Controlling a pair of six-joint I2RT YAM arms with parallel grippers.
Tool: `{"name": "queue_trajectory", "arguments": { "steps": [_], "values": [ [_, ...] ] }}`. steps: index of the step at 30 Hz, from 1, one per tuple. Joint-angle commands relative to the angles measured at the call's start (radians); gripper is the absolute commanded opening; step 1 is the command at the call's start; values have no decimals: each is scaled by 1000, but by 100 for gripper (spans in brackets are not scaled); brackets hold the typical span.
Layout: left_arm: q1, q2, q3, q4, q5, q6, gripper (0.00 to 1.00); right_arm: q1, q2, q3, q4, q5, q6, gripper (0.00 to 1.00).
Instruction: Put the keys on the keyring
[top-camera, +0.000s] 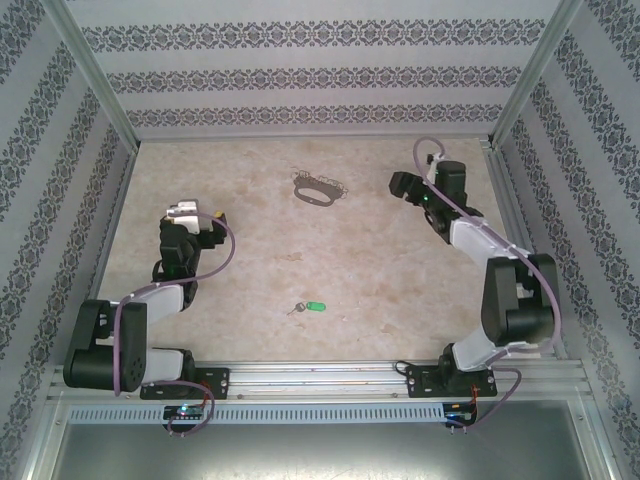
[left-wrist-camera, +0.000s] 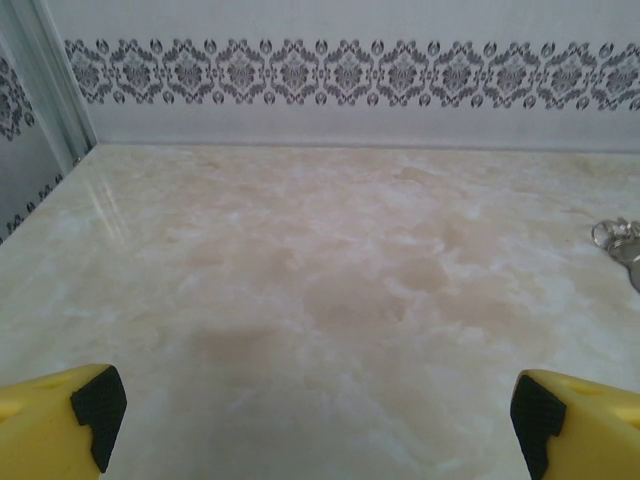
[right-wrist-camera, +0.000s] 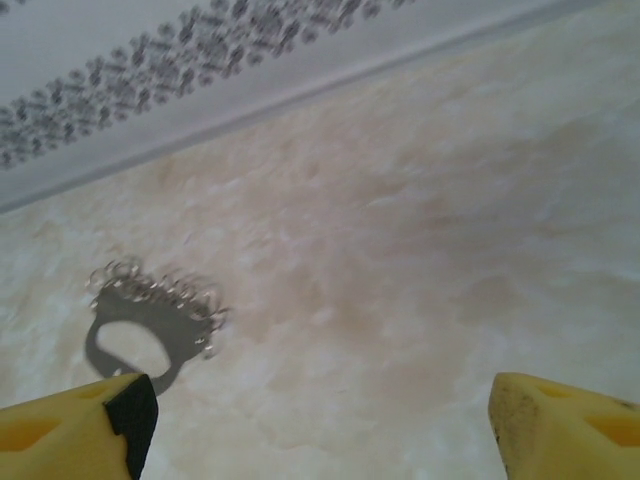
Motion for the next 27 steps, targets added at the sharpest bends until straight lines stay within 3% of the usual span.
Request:
{"name": "queue_trajectory", "arguments": {
  "steps": [1,11,19,27],
  "values": [
    [-18,-20,73,-63,-1,-22,100,42,75,83,-68,-80,61,83],
    [-115,78,204,-81,135,-110,100,165,285,283,-175,-43,123,73],
    [-260,203,368,-178,134,-107,100,220,405,403,-261,21,164,62],
    [-298,261,423,-199,139,-103,100,238,497,475,-293,67,180,54]
  ]
}}
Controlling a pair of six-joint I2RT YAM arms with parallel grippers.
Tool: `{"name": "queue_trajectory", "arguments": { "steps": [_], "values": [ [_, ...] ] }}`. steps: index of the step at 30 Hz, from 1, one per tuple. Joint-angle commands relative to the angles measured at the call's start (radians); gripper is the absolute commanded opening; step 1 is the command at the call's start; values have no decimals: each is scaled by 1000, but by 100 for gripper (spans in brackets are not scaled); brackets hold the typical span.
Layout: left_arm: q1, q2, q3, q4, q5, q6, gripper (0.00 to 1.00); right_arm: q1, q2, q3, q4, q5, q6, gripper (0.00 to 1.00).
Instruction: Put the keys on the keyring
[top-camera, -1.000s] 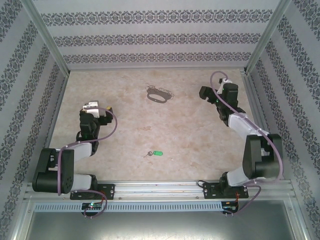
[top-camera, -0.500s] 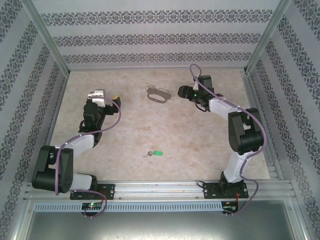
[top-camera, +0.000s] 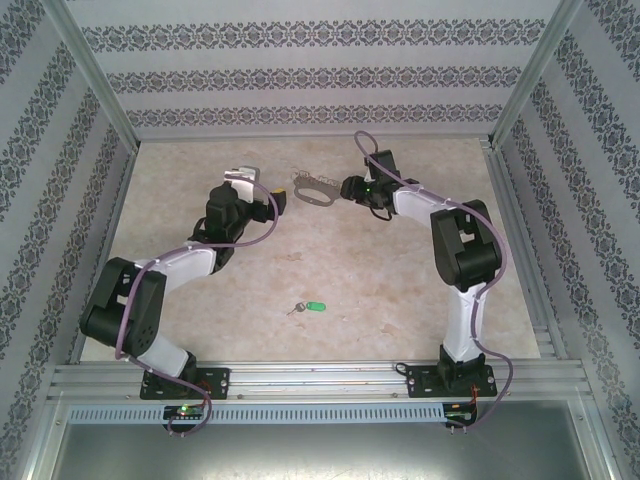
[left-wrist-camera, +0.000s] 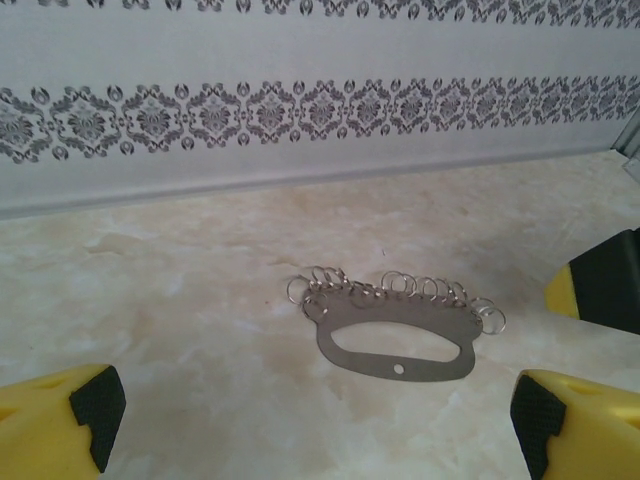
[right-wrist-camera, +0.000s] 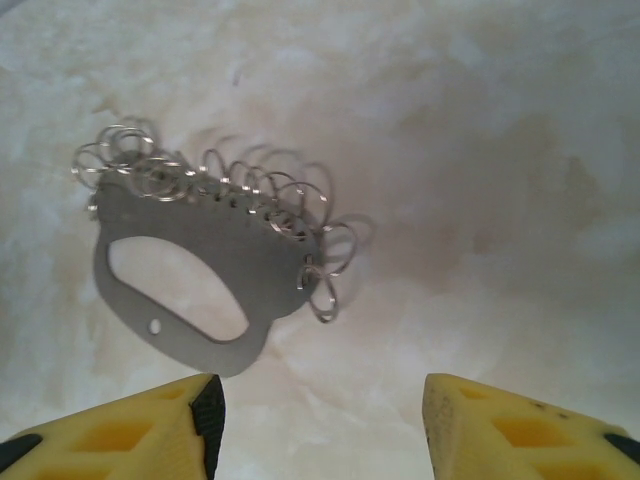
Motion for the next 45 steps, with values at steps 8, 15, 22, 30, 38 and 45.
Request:
{"name": "queue_trajectory", "arguments": {
  "steps": [8,15,22,30,38,45],
  "values": [
    [-5,56,47,-5,21,-26,100,26,101,125,-70,38,14,47],
    [-4,59,60,-11,41,-26,100,39,152,185,-91,38,23,39],
    [-2,58,73,-29,45,-26,100,39,176,198,-98,48,24,34],
    [-3,45,68,19,-69,-68,100,37,196,220,-102,42,19,28],
    [57,31,39,68,4,-188,100,35,209,241,-107,40,19,22],
    [79,-7,-7,158,131,-99,100,34,216,253,-112,31,19,13]
  ]
}}
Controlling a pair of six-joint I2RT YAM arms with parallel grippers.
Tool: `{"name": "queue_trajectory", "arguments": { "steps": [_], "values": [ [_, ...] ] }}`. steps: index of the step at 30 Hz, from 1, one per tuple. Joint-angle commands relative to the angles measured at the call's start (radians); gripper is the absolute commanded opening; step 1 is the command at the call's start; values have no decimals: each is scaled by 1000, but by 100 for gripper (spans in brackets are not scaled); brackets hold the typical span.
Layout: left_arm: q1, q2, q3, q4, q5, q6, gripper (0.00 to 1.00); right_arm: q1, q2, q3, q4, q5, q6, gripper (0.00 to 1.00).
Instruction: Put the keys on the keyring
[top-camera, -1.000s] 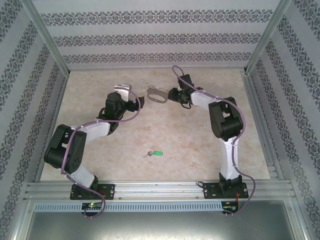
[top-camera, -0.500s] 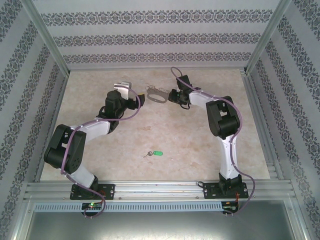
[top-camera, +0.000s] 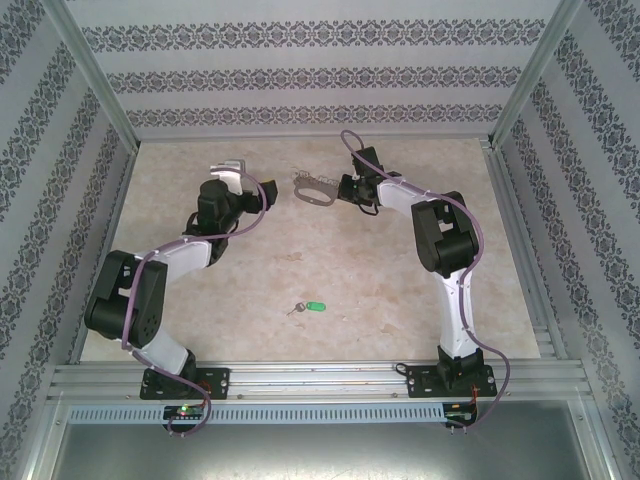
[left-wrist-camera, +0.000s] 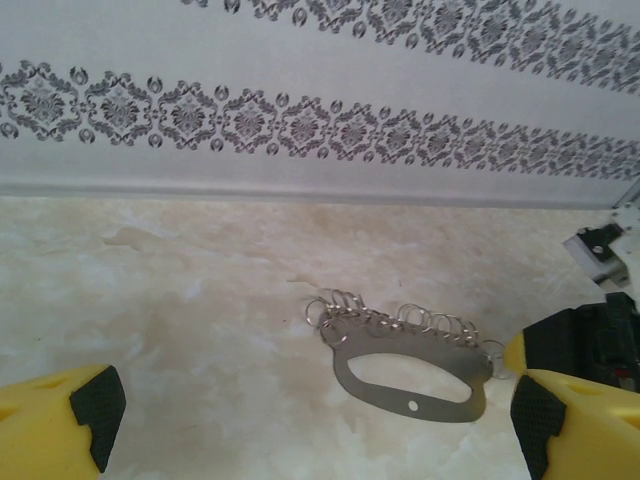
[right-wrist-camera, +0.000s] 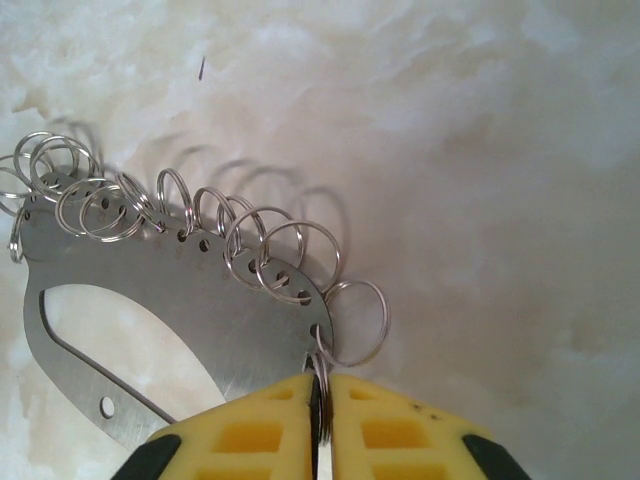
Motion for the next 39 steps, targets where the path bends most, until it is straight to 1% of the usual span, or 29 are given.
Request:
{"name": "queue_trajectory", "arguments": {
  "steps": [1,6,8,10,16,17,20,24,28,34,39],
  "values": [
    [-2,-52,-35,115,64,30,100,2,23,27,-21,3,7,13],
    [-1,-73,-37,112,52,59,100,2,28,22,-21,8,6,13],
    [-1,-78,-43,122,51,54,100,3,32,22,-22,9,7,13],
    [-2,-81,-34,98,49,47,100,1,36,23,-24,12,8,12],
    [-2,-76,-1,40,58,25,100,-3,37,23,-25,11,9,4],
    [-2,-76,-3,43,58,24,100,-2,37,24,-25,9,7,0],
    [-1,-78,-26,87,62,6,100,-5,32,20,-28,1,-2,0],
    [-2,-93,-12,31,95,-29,100,-4,-11,-13,-16,-25,-42,0],
    [-2,-128,9,-54,129,-64,100,4,-123,-113,44,-52,-138,0],
    [-9,-186,28,-178,193,-107,100,26,-384,-400,281,-147,-271,0],
    [-32,-215,19,-230,242,-125,100,31,-561,-586,424,-231,-316,0]
  ]
}}
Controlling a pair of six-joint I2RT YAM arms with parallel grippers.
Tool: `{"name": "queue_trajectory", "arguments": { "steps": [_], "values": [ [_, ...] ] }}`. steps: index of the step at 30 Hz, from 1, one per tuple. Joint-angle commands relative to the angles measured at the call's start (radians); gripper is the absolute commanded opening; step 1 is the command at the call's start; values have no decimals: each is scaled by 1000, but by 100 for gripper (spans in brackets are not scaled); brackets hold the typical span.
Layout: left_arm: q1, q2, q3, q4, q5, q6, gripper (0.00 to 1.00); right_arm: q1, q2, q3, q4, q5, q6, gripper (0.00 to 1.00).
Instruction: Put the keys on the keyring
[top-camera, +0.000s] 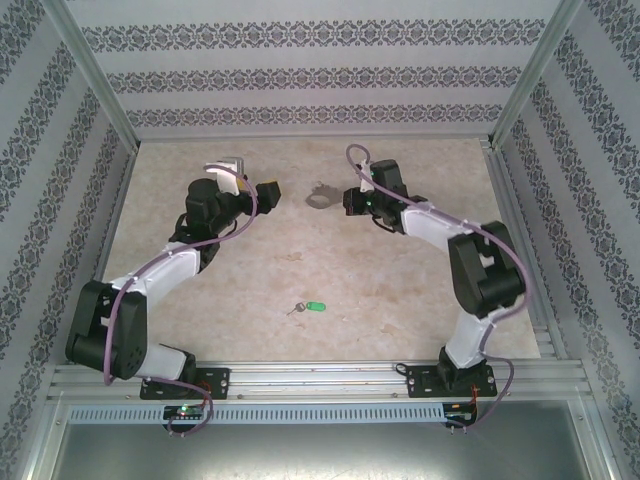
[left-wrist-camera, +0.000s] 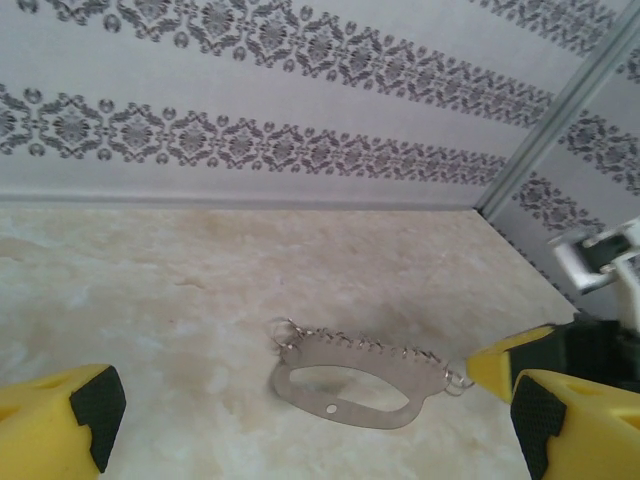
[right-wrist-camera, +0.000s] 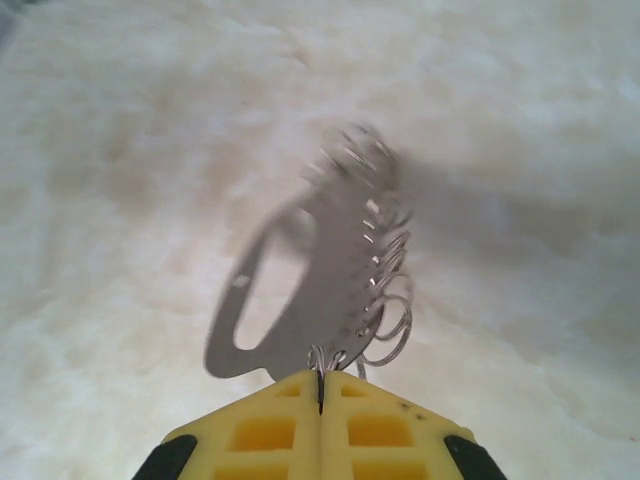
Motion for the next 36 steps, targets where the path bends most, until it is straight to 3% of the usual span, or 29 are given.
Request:
{"name": "queue_trajectory", "arguments": {
  "steps": [1,11,22,36],
  "values": [
    [-24,-29,16,-75,71,-42,100,8,-105,-104,171,-105,-73,0],
    [-97,-76,-14,-96,178,-80,99,9,-332,-293,332,-309,-74,0],
    [-144,-114,4,-144,300,-96,90,7,-361,-310,427,-534,0,0],
    [-172,-14,65,-72,410,-163,62,13,-313,-331,539,-608,72,0]
  ]
}}
